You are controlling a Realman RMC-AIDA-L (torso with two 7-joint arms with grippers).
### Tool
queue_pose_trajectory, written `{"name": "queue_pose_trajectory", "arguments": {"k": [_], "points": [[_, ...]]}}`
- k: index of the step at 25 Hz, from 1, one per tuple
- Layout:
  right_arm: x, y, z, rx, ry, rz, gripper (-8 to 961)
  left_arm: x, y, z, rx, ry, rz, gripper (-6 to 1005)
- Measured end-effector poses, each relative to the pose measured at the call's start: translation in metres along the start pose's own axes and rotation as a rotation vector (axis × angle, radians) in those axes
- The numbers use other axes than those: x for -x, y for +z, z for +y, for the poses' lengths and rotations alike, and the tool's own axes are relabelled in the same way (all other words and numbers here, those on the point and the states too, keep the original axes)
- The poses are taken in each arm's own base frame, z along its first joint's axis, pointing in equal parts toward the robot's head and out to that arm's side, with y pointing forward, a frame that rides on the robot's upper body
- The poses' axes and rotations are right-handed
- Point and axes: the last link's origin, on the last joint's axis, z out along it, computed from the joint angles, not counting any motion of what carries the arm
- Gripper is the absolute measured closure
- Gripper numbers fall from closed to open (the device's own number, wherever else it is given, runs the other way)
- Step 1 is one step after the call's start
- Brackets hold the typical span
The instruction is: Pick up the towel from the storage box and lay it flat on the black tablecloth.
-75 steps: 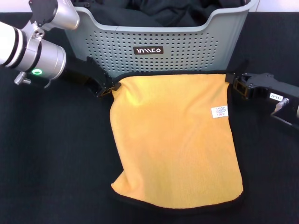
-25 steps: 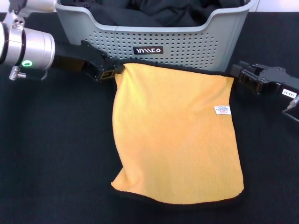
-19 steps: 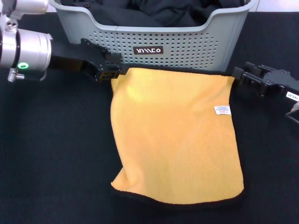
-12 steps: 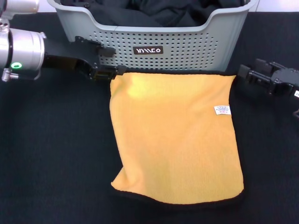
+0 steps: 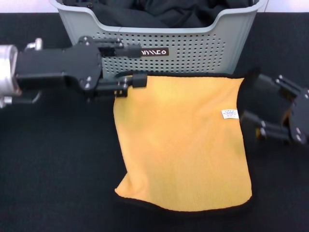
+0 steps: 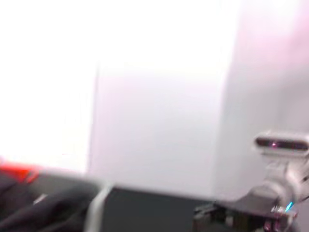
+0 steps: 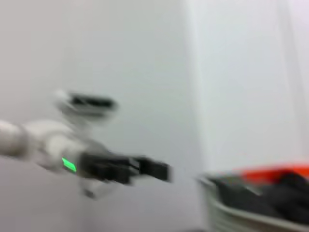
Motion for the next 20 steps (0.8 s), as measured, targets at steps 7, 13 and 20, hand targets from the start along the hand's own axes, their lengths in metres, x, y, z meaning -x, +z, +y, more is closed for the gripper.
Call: {"name": "queue_pose_trajectory", "arguments": {"k": [7,13,20], "points": [[0.014,-0.008,0.034,0.218,0.088,-0.109,67,0.010,-0.008,0.041,0.133,-0.018,0.100,369],[0.022,-0.006,0.033,0.285,0.154,-0.100,67,0.017,-0.012,0.048,0.138,-0.044,0.097,369],[0.024,0.008,0.029,0.342,0.177,-0.073,67,0.018,-0.014,0.048,0.141,-0.047,0.088,369]]}}
